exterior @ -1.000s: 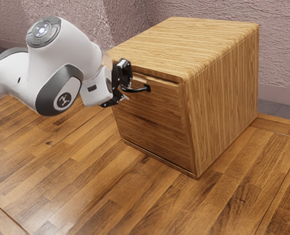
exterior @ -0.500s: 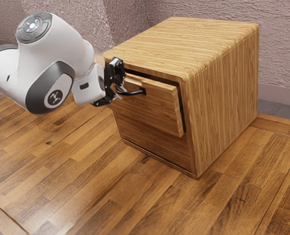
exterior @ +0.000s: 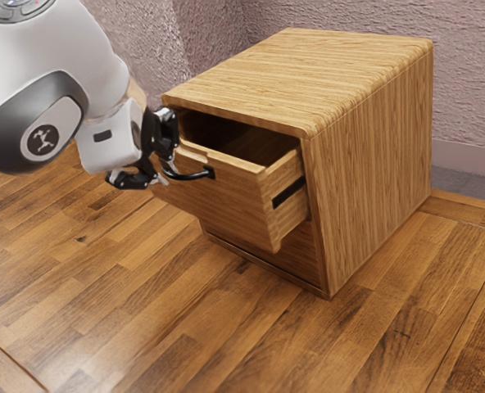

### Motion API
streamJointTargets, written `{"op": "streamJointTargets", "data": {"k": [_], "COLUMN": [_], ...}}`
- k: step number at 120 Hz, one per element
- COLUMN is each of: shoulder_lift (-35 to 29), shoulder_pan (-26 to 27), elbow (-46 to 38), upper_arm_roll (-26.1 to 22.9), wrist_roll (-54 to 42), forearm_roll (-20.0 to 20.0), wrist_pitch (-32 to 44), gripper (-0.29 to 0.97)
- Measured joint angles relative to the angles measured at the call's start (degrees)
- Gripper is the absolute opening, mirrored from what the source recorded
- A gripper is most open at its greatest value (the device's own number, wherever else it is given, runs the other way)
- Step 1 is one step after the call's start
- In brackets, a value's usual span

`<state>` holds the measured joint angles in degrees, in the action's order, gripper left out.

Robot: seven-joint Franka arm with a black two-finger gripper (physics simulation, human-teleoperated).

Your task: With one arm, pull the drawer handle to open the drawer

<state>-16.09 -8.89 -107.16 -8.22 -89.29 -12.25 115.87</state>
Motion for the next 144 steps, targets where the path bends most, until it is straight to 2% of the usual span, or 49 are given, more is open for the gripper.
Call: {"op": "streamJointTargets", "data": {"k": [7,32,65,112,144], "shoulder_lift": [-2.16,-5.0,-14.81,-8.96,-12.71], "shoulder_pan": [0.22,1.34,1.56,0.3,0.34], "elbow": [-0.33,-1.83,-9.02,-8.44,-12.38], "upper_arm_roll": [0.01,-0.02,0.03,0.65,0.75], "wrist_roll": [0.02,0.16,0.81,1.51,1.96], "forearm_roll": [0.11,0.35,0.49,0.56,0.63], "wrist_pitch": [-1.88,-5.41,-6.83,0.16,1.62], "gripper": [0.0,0.07,0.11,0.12,0.11]}}
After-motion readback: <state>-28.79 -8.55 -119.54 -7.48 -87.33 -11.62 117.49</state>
